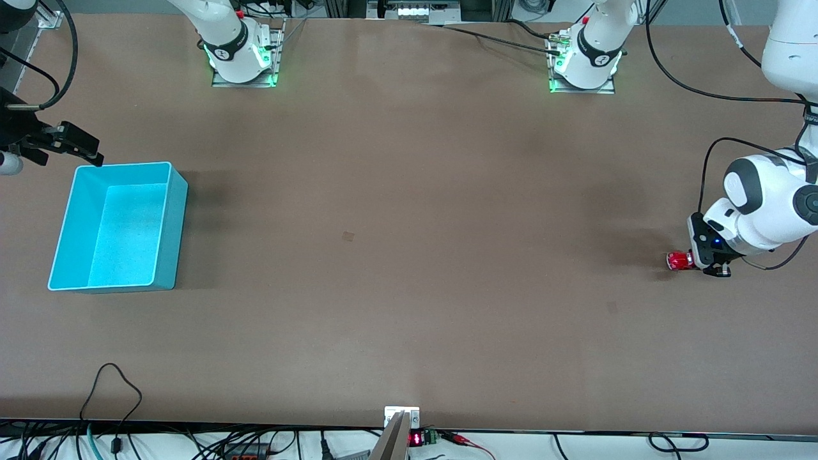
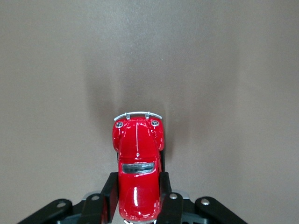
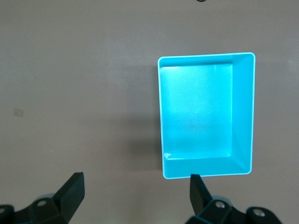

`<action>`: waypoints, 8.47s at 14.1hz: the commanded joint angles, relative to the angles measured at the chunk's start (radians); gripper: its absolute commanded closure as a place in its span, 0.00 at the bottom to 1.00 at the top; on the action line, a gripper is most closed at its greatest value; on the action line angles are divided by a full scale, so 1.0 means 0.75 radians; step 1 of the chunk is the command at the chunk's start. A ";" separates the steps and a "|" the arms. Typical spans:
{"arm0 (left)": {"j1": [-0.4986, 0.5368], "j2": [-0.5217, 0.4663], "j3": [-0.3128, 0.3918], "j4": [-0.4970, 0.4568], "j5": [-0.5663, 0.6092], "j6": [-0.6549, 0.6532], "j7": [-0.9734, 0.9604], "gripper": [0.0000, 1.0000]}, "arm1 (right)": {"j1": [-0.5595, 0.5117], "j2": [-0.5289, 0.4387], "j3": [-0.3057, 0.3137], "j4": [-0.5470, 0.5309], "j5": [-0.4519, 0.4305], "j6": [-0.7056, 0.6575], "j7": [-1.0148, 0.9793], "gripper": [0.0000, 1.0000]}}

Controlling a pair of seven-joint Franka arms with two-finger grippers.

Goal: Wind red beetle toy and store in blue box
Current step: 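Drag the car back along the table with the left gripper, then release, then raise the left gripper away as the car rolls toward the box, then reach the right gripper to the red car beside the blue box, then close the right gripper on the red car, then lift the car with the right gripper and carry it over the box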

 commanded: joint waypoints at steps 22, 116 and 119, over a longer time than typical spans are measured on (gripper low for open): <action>0.017 -0.604 -0.086 0.188 -0.099 -0.966 -0.607 0.00 | -0.006 0.027 0.000 0.023 0.013 0.031 0.004 0.00; -0.517 -0.798 0.026 0.438 -0.179 -1.290 -2.368 0.00 | -0.288 0.404 0.069 -0.345 0.140 0.739 -1.223 0.89; -0.517 -0.798 0.026 0.438 -0.179 -1.290 -2.368 0.00 | -0.294 0.408 0.067 -0.353 0.140 0.631 -0.718 0.93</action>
